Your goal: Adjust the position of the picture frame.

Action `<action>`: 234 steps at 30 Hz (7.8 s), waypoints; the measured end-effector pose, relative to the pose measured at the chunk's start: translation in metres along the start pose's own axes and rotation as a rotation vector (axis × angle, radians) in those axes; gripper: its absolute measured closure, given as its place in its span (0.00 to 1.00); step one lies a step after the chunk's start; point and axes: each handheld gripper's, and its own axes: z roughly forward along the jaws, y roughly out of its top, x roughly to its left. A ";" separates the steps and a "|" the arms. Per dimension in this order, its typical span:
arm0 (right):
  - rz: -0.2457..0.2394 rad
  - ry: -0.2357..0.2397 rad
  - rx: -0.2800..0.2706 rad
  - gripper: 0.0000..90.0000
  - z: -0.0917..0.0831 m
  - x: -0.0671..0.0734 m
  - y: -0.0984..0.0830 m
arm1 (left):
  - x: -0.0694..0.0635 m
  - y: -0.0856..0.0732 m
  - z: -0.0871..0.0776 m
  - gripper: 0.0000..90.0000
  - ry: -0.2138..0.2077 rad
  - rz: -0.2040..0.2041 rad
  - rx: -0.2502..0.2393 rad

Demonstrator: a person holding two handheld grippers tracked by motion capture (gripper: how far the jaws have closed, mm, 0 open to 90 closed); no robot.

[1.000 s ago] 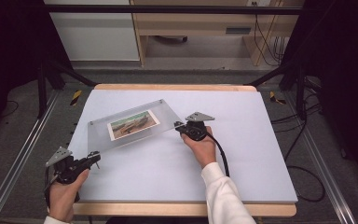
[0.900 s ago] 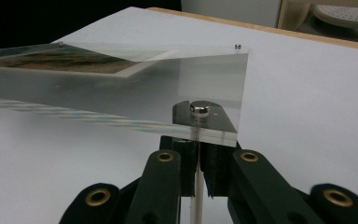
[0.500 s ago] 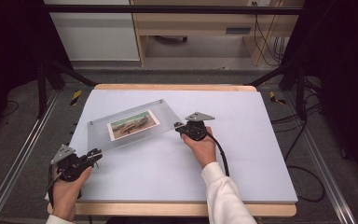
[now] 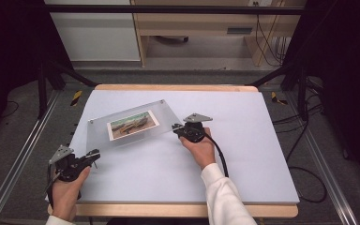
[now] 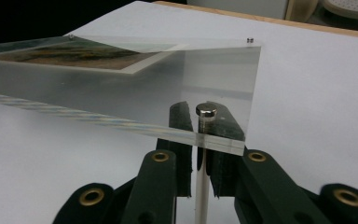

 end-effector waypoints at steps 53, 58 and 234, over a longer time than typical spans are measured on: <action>0.055 -0.087 -0.078 0.94 -0.111 -0.014 0.011 | -0.061 0.052 0.017 0.92 -0.101 0.127 -0.091; 0.067 -0.124 -0.100 0.94 -0.133 -0.024 0.006 | -0.076 0.058 0.032 0.92 -0.140 0.149 -0.099; 0.108 -0.274 -0.056 0.11 -0.182 -0.029 -0.076 | -0.093 0.016 0.069 0.07 -0.253 0.240 0.084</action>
